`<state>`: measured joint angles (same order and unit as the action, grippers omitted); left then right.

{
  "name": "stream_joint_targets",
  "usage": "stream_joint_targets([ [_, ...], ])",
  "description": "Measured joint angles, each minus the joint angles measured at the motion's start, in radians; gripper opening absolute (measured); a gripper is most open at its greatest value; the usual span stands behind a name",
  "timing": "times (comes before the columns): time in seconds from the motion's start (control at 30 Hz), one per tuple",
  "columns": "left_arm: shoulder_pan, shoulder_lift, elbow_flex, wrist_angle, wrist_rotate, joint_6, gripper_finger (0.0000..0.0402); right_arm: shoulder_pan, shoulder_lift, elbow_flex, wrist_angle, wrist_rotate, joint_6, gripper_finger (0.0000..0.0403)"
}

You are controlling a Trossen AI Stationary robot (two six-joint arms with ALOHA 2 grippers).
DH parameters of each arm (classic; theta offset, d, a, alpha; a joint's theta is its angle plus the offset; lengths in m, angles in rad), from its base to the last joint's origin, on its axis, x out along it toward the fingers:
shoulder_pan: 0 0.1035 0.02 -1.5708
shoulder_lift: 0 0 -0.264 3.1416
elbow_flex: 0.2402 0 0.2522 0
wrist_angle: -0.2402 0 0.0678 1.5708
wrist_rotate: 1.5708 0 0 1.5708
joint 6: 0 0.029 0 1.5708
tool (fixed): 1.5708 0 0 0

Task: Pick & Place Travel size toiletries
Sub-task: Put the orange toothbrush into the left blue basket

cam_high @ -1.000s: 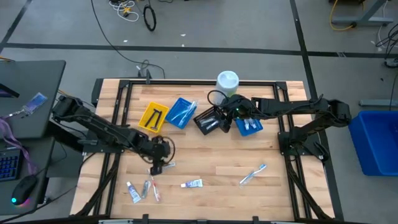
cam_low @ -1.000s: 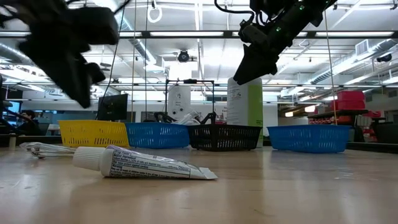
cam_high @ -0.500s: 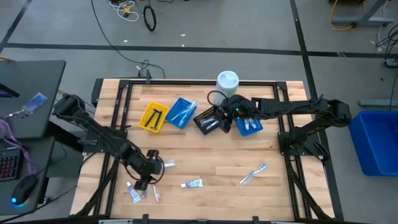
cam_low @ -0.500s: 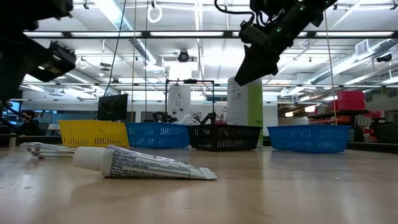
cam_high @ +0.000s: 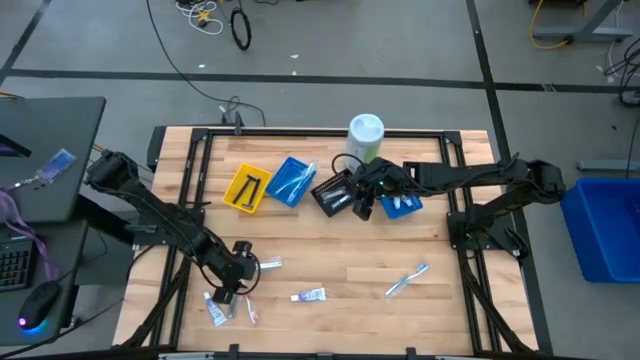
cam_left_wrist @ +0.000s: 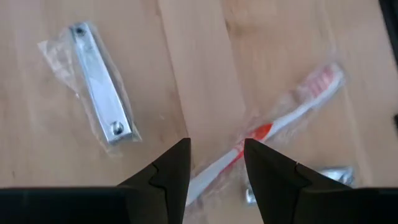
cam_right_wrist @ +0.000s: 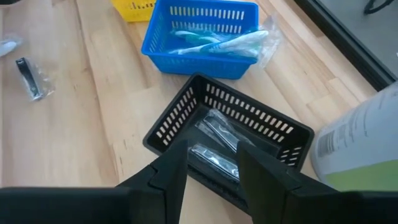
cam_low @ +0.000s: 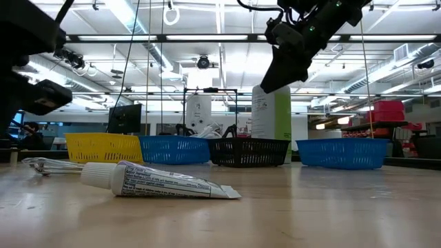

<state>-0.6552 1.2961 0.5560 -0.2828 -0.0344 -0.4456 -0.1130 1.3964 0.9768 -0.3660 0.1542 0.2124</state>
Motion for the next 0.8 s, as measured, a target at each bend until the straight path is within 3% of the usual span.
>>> stream_joint_targets([
  [0.23,-0.005,0.000,-0.066,0.016,0.059,0.019,0.0155,0.010,0.000,0.000,0.000,0.000,0.000,0.0146],
  [0.5,-0.005,-0.002,-0.130,0.106,0.042,0.070,0.0129,0.010,0.000,0.000,0.004,0.000,0.000,0.0145],
  [0.8,-0.006,-0.002,-0.135,0.099,0.000,0.327,0.0064,0.010,0.000,0.000,0.009,0.001,-0.003,0.0145],
])
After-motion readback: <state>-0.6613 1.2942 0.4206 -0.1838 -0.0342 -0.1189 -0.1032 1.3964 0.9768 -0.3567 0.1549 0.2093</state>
